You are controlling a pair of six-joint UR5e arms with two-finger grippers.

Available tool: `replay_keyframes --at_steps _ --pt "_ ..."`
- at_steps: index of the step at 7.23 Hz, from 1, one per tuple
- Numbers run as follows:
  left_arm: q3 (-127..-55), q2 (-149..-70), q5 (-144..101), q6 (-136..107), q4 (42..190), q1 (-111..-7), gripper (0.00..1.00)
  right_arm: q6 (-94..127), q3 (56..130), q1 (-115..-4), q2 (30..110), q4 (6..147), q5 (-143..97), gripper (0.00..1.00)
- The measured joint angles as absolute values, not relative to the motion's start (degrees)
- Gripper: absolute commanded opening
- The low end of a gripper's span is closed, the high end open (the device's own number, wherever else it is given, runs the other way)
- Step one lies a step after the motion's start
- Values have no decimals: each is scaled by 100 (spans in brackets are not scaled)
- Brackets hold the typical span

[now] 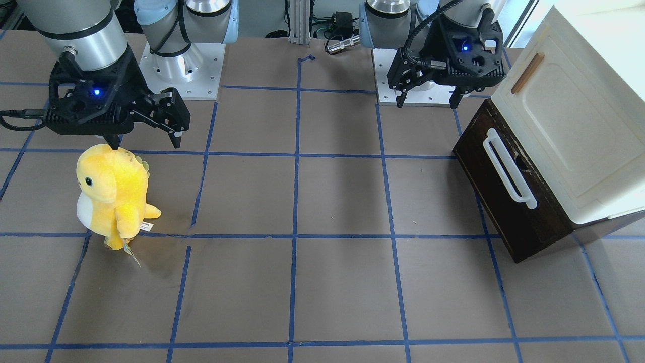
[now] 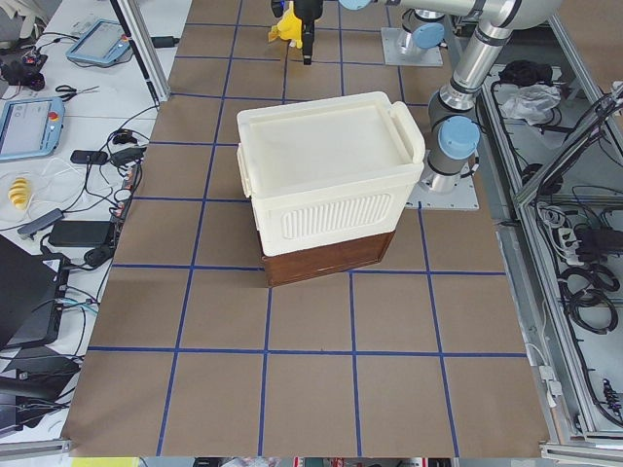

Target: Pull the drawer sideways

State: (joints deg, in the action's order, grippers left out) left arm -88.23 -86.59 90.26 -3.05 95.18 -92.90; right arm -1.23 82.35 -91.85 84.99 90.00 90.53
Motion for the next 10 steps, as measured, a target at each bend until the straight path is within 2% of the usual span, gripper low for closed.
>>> replay_keyframes --at_steps 10 --pt "-8833 -8775 8728 -233 9442 -9221 100 -125 8235 -9185 8499 9000 9053 100"
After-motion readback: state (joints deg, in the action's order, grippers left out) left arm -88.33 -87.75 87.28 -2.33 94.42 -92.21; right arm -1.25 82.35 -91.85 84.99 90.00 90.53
